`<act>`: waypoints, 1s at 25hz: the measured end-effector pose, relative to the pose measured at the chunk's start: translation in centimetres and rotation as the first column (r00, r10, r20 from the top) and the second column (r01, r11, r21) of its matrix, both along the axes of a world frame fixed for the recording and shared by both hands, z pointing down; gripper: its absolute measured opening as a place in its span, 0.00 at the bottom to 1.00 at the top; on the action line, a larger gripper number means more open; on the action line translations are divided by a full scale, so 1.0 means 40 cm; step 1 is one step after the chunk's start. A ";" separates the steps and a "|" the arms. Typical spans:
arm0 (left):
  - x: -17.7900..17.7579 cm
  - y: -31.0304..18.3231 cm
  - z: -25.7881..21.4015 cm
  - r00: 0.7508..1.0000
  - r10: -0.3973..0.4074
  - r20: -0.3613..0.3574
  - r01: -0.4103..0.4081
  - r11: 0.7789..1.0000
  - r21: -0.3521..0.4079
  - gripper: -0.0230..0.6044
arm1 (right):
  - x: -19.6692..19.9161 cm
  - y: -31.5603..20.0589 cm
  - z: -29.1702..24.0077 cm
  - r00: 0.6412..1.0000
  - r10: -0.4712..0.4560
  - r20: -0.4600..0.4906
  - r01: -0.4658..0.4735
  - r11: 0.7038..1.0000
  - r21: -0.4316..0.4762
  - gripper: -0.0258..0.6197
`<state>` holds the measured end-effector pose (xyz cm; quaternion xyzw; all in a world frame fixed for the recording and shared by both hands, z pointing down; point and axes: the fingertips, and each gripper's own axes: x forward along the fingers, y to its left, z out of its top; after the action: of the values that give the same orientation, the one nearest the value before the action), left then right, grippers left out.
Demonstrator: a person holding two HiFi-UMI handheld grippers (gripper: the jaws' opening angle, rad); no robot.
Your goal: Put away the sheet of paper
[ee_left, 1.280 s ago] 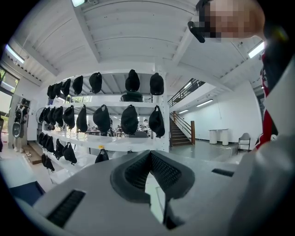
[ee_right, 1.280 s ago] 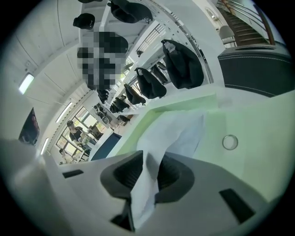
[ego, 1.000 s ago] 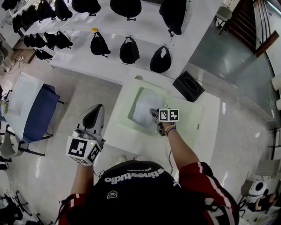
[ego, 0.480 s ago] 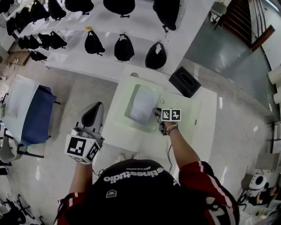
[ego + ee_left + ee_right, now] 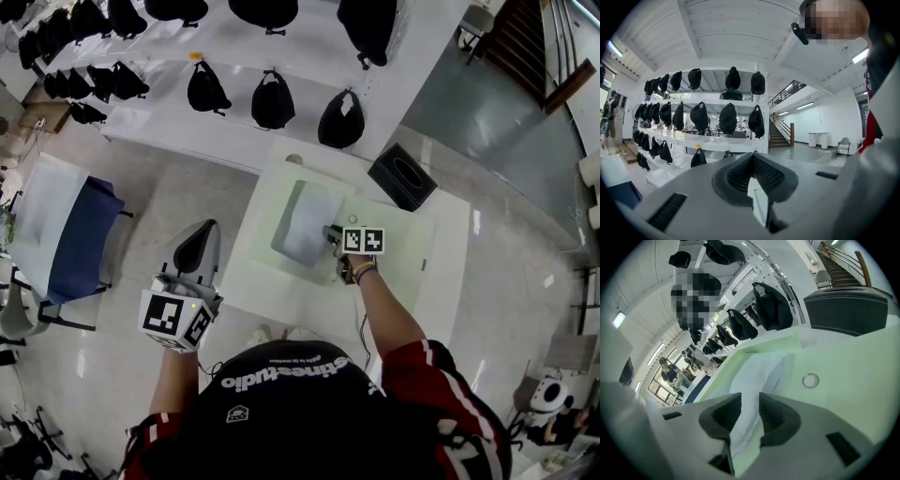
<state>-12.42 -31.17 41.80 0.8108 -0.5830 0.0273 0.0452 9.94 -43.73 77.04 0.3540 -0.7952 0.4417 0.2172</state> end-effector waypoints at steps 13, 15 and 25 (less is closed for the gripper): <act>-0.013 -0.023 0.001 1.000 0.013 -0.020 -0.013 1.000 0.001 0.04 | 0.045 -0.002 -0.018 0.999 0.039 -0.039 -0.038 0.999 0.025 0.22; -0.004 -0.026 0.005 0.999 0.031 -0.027 -0.031 1.000 0.002 0.04 | 0.052 0.008 -0.030 0.998 0.052 -0.039 -0.050 0.998 0.039 0.22; 0.057 -0.039 -0.003 0.986 0.157 -0.050 -0.155 0.987 0.051 0.04 | 0.109 0.076 -0.123 0.987 0.152 -0.053 -0.145 0.982 0.117 0.22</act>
<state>-10.16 -32.72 41.67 0.8552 -0.5167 -0.0051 0.0396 14.30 -40.69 72.13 0.4377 -0.7832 0.3997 0.1877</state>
